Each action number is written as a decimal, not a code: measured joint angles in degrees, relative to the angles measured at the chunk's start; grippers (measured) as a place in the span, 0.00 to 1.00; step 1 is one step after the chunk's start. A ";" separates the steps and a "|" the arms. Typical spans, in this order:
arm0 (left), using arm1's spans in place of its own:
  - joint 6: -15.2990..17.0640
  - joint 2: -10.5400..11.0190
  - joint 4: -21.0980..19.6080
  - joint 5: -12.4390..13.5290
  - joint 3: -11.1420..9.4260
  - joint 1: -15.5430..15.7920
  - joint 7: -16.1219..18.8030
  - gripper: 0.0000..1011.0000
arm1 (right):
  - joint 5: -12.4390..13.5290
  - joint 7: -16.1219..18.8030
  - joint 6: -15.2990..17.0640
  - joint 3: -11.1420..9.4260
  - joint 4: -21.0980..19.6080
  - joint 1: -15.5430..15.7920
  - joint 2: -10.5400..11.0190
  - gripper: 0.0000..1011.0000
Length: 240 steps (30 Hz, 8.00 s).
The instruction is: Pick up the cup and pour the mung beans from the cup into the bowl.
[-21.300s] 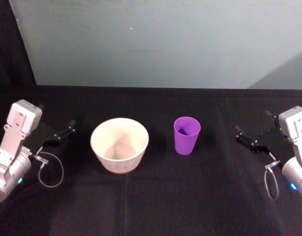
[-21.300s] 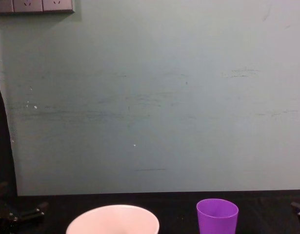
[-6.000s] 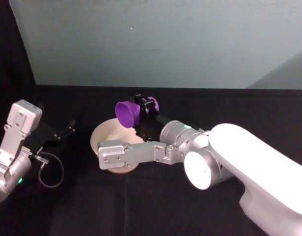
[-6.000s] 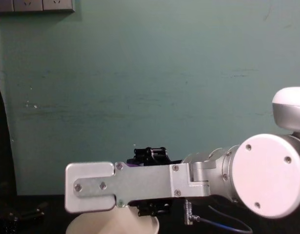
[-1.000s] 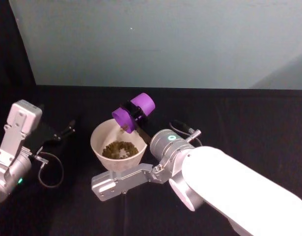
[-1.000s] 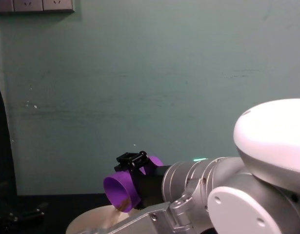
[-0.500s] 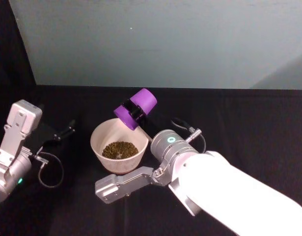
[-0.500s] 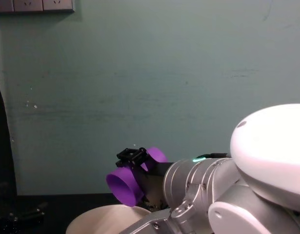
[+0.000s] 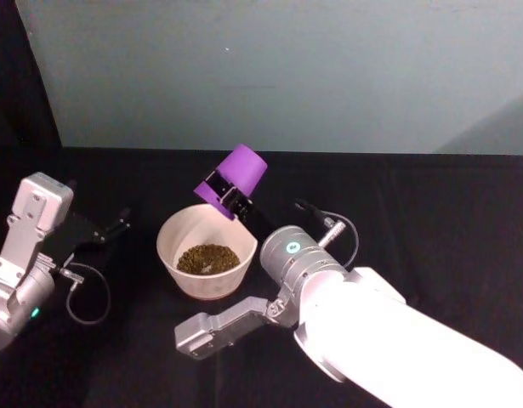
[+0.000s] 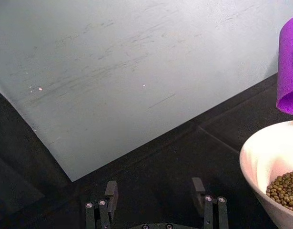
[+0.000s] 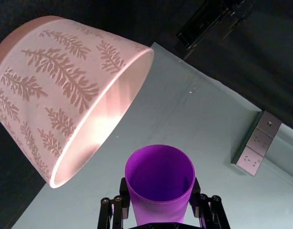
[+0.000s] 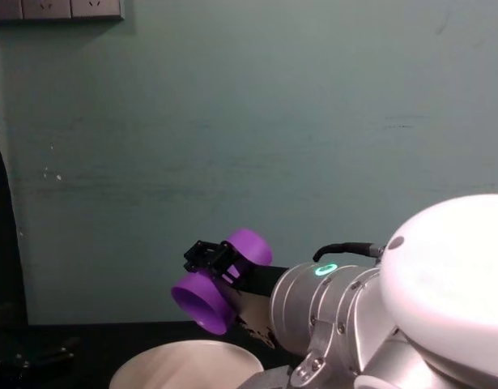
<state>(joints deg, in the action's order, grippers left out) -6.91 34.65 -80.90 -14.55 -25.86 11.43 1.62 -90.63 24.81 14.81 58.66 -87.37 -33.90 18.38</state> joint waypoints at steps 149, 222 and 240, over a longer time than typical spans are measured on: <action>0.00 0.00 0.00 0.00 0.00 0.00 0.00 1.00 | 98.46 0.37 -15.24 -38.79 18.14 15.82 -5.40 0.91; 0.00 0.00 0.00 0.00 0.00 0.00 0.00 1.00 | 88.87 -19.56 -19.11 -48.72 15.44 20.69 -10.02 0.99; 0.00 0.00 0.00 0.00 0.00 0.00 0.00 1.00 | 89.19 -19.37 -19.24 -48.72 15.41 20.73 -9.95 0.99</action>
<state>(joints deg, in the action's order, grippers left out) -6.91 34.65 -80.90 -14.55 -25.86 11.43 1.62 -1.45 5.45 -4.43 9.94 -71.96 -13.18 8.44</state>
